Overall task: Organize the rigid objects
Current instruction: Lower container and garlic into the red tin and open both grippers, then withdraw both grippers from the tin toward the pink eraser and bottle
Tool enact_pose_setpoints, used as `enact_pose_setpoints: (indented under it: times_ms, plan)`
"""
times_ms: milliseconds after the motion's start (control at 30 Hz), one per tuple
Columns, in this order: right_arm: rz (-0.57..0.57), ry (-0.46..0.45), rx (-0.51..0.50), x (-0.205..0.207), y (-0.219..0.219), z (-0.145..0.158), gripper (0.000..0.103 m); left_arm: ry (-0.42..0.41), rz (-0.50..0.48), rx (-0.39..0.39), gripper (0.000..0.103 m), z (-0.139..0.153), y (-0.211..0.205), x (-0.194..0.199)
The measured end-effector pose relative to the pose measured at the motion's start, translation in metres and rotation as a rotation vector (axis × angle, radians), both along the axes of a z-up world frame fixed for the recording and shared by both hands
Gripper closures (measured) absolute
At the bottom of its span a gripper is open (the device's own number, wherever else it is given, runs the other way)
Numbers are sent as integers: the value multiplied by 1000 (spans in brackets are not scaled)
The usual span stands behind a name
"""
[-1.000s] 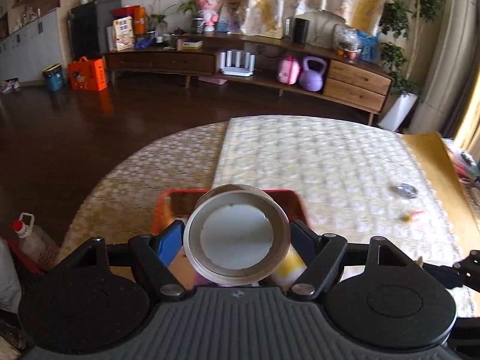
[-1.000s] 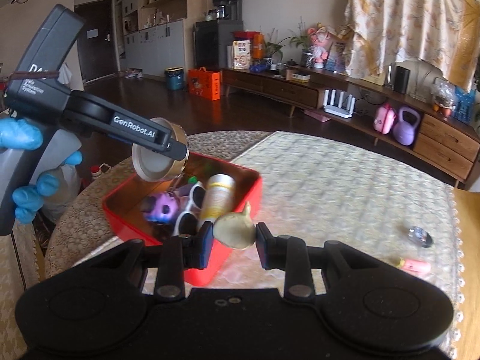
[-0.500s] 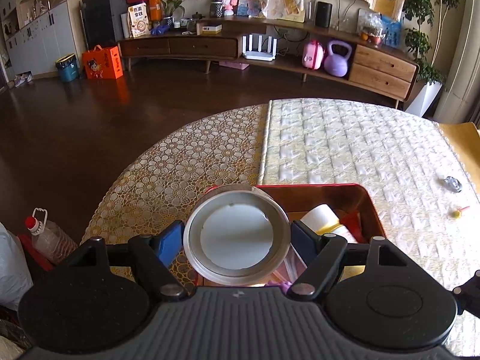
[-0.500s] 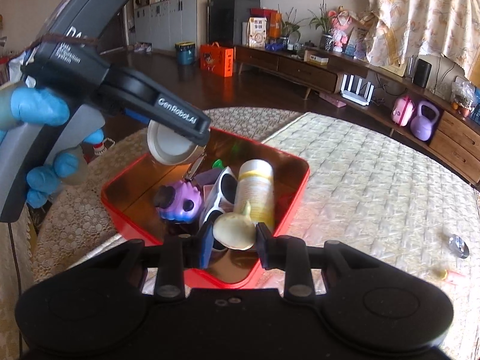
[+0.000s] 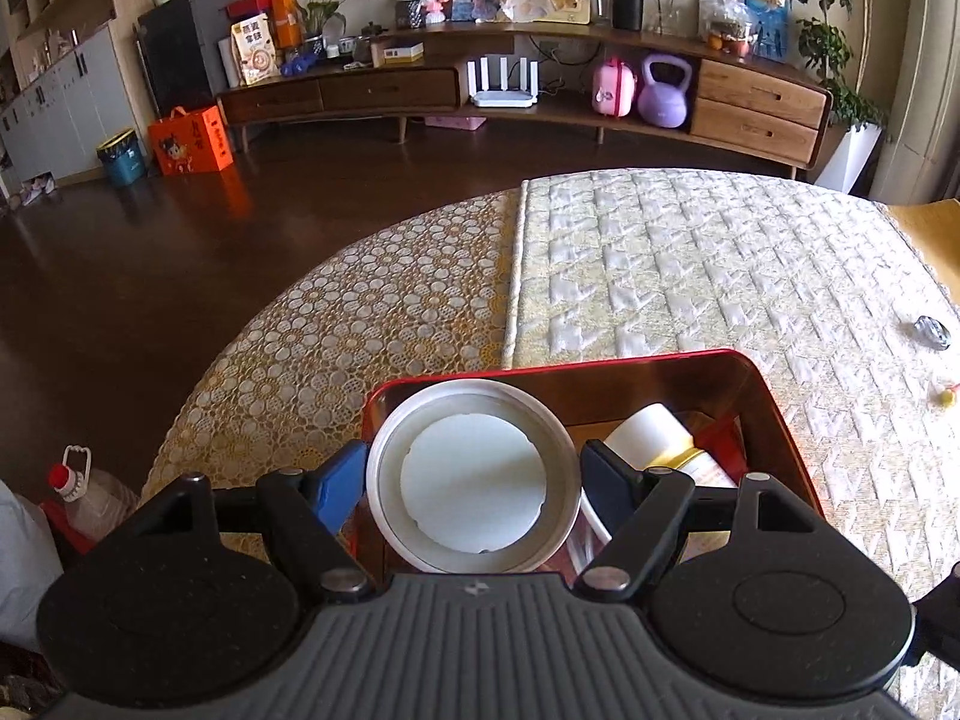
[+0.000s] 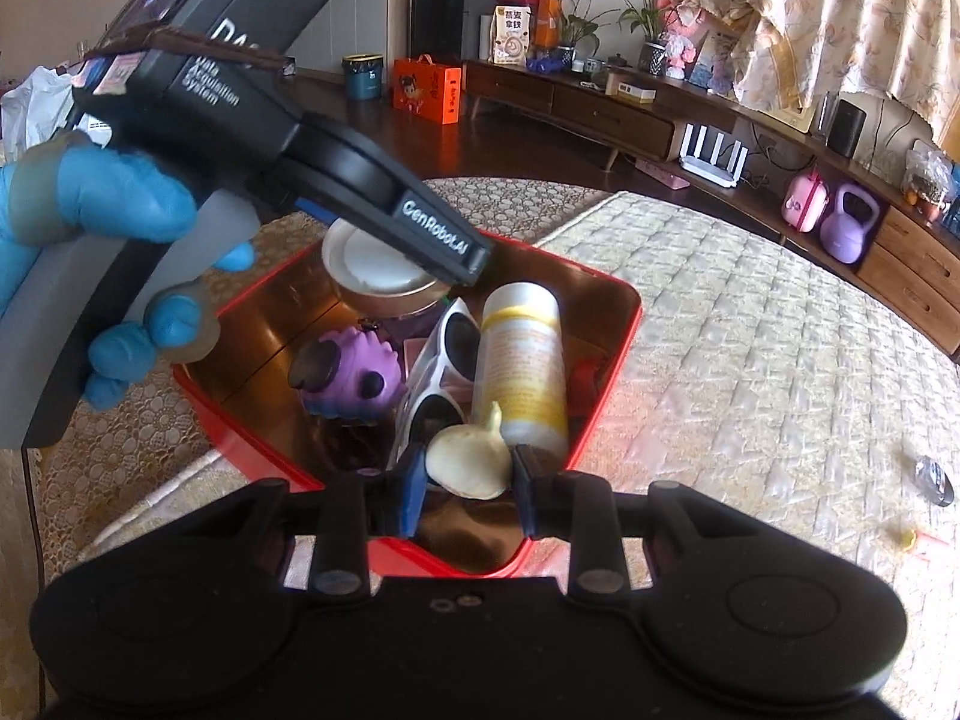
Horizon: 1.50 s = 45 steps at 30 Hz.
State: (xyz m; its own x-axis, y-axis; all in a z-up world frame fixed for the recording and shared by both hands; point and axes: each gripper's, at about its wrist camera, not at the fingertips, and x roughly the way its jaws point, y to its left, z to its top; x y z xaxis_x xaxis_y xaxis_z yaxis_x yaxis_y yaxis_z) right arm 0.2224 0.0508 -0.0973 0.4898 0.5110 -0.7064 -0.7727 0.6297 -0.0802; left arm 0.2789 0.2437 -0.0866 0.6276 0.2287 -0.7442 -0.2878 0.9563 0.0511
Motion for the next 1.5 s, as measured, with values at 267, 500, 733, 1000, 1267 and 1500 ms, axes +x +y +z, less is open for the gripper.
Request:
enact_pose_setpoints:
  times_ms: [267, 500, 733, 1000, 1267, 1500]
  plan:
    - [2, 6, 5, -1, -2, 0, 73, 38, 28, -48, 26, -13, 3, 5]
    - [-6, 10, 23, -2, -6, 3, 70, 35, 40, -55, 26, -15, 3, 4]
    - [-9, 25, 57, -8, -14, 11, 65, 40, 67, -84, 26, -13, 4, -1]
    - [-7, 46, 96, -15, -26, 27, 63, 12, 65, -117, 25, 1, -1, -16]
    - [5, 40, 137, -34, -45, 45, 60, -47, 38, -123, 23, 28, -16, -39]
    - [-3, 13, 170, -51, -66, 59, 44, -88, 7, -119, 23, 48, -35, -56]
